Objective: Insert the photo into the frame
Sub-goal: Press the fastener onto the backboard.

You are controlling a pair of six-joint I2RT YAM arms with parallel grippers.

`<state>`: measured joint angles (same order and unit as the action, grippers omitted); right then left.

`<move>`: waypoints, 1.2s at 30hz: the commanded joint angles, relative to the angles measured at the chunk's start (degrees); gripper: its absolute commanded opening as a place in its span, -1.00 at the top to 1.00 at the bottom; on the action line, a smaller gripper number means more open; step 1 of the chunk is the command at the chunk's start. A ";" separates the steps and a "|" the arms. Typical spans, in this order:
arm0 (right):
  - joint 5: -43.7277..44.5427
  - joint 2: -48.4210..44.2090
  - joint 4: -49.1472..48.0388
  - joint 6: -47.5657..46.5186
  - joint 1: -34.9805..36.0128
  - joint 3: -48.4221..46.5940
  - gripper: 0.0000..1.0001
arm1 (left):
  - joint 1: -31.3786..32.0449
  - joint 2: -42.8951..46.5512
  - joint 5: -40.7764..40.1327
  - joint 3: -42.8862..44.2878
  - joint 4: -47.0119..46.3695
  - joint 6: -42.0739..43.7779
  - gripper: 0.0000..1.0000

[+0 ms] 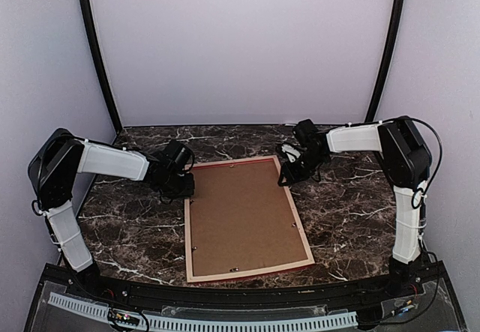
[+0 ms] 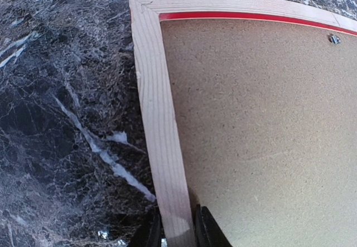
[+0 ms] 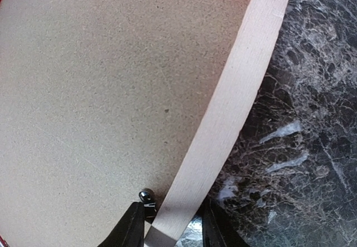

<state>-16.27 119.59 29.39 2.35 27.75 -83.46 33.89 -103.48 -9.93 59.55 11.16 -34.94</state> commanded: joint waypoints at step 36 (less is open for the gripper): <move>-3.58 -11.80 -4.54 9.26 -2.29 11.19 -0.17 | -0.35 1.91 -0.66 -0.54 0.93 0.41 0.46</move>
<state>-20.69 112.57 27.62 8.82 24.58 -76.53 33.89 -103.48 -9.98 59.53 11.00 -34.92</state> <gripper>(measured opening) 0.581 0.265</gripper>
